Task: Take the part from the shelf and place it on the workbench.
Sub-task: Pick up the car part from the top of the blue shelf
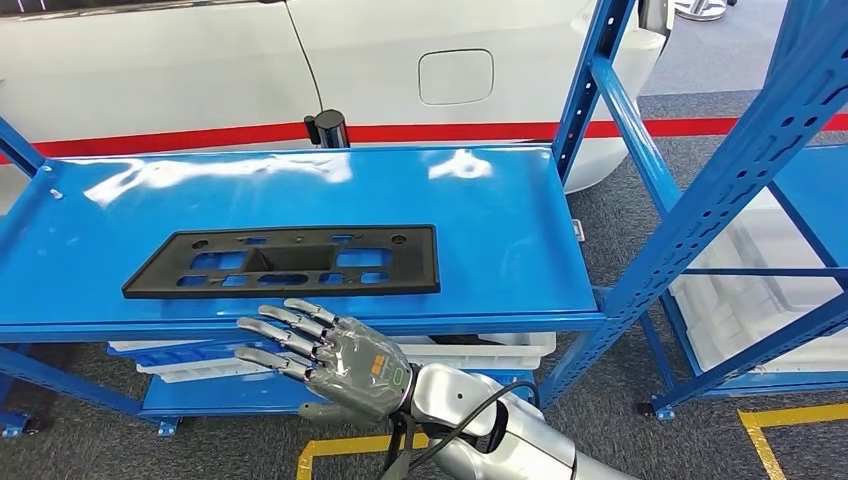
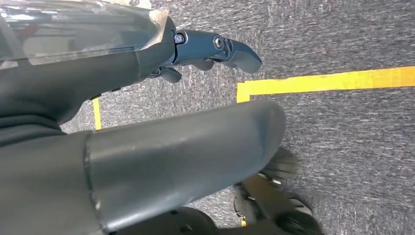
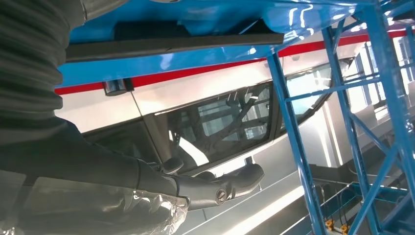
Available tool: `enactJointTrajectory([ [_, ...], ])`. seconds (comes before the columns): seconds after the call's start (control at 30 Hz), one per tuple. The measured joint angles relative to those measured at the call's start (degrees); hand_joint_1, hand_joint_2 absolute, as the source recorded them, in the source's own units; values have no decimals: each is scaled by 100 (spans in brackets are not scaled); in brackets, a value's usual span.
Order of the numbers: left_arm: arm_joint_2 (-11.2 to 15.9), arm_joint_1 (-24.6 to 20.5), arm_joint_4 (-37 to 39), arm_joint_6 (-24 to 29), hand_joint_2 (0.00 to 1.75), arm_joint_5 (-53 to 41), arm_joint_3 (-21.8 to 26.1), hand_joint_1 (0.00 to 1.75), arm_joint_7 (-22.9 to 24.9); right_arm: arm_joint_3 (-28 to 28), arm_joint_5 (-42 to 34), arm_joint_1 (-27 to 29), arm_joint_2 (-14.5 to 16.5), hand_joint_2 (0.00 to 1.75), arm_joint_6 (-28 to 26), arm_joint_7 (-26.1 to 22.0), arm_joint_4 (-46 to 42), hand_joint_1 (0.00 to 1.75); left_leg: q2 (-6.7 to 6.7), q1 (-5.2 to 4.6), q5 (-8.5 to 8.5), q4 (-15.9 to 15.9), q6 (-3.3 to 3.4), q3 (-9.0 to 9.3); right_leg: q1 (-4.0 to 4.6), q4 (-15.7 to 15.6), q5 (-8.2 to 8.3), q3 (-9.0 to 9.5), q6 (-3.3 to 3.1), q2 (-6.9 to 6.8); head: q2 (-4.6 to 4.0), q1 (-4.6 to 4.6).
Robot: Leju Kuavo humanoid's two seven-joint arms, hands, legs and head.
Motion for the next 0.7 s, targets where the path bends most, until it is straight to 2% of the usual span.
enactJointTrajectory([
  [0.03, 0, 2, 0, 0, 0, 0, 1, 0, 0, 0, 3, 1, 1, 175, 0, 1, 1, 0, 0, -1, 121, -202, 13, -31, 6, 0, -67, 89, 3, 11, 0, 0],
  [0.07, 0, 2, 0, 0, 0, 0, 3, 0, -1, 0, 7, 1, 1, 175, 0, 1, 2, 0, 1, -4, 385, -526, 41, 13, 12, -2, -135, 181, 12, 17, 0, 1],
  [0.1, 4, 3, 1, 0, 0, -1, 4, 0, -1, 1, 10, 2, 1, 175, 0, 1, 3, 0, 0, -15, 731, -876, 79, 80, 21, -3, -202, 264, 24, 23, 0, 2],
  [0.17, 12, 8, 3, -3, 0, -3, 7, 0, 0, 5, 15, 10, 2, 175, 0, 2, 9, 0, 0, -52, 1156, -1309, 154, 186, 48, -2, -310, 350, 79, 40, 0, 5],
  [0.2, 18, 11, 4, -4, 0, -5, 9, 0, 0, 6, 18, 14, 2, 175, -1, 3, 14, 0, -3, -76, 1221, -1356, 183, 205, 57, -9, -348, 359, 117, 47, 0, 8],
  [0.23, 20, 10, 4, -5, 0, -11, 13, 0, -1, 5, 17, 12, 4, 175, -2, 4, 17, 0, -4, -92, 1195, -1358, 207, 221, 66, -25, -374, 361, 156, 52, 0, 8],
  [0.3, 14, -1, 1, 13, 0, -36, 26, 0, -11, -2, 9, -3, 13, 175, -5, 3, 22, 0, -5, -72, 1223, -1435, 254, 296, 73, 6, -450, 362, 212, 31, 1, 10],
  [0.33, 10, -14, -2, 37, 0, -50, 33, 0, -18, -4, 2, -14, 16, 175, -7, 0, 25, 0, -2, -54, 1221, -1486, 280, 339, 77, 144, -513, 293, 227, 19, 1, 16],
  [0.37, 5, -25, -5, 74, 0, -66, 39, 0, -24, -5, -4, -18, 19, 175, -8, -3, 30, 0, 0, -36, 1213, -1527, 302, 380, 74, 397, -604, 150, 236, 6, 1, 25],
  [0.43, 6, -37, -7, 166, 0, -91, 48, 0, -23, 0, -22, -8, 17, 175, -7, -15, 52, 0, -2, -32, 1170, -1548, 337, 420, 46, 1179, -807, -384, 248, 1, 0, 38],
  [0.47, 3, -36, -7, 204, 0, -101, 51, 0, -18, 4, -37, 4, 15, 175, -7, -22, 68, 0, -6, -30, 1144, -1547, 343, 437, 26, 1498, -850, -643, 270, 0, 0, 38],
  [0.5, 0, -34, -7, 231, 0, -109, 53, 0, -10, 9, -58, 13, 14, 175, -7, -35, 87, 0, -13, -26, 1114, -1546, 340, 464, 6, 1648, -808, -827, 316, -1, 0, 38],
  [0.53, -5, -32, -7, 250, 0, -114, 54, 0, -3, 13, -86, 17, 14, 175, -6, -51, 109, 0, -23, -20, 1082, -1546, 329, 505, -13, 1538, -649, -871, 384, -3, 0, 38],
  [0.6, -15, -33, -7, 284, 0, -134, 55, 0, 13, 26, -143, 13, 20, 175, 1, -95, 161, 0, -46, -8, 1008, -1546, 280, 610, -49, 783, -150, -661, 527, -21, 0, 40],
  [0.63, -17, -36, -7, 304, 0, -148, 55, 0, 21, 36, -172, 9, 30, 175, 6, -113, 194, 0, -57, -15, 966, -1540, 246, 654, -53, 407, 60, -512, 549, -32, 0, 41],
  [0.67, -16, -41, -7, 322, 0, -162, 55, 0, 29, 48, -198, 4, 45, 175, 14, -129, 229, 0, -64, -25, 932, -1535, 212, 682, -54, 155, 191, -408, 522, -41, 0, 39],
  [0.7, -11, -46, -7, 336, 0, -174, 55, 0, 37, 62, -224, 0, 68, 175, 20, -144, 267, 0, -66, -38, 899, -1527, 201, 692, -61, 42, 249, -357, 469, -45, 0, 37],
])
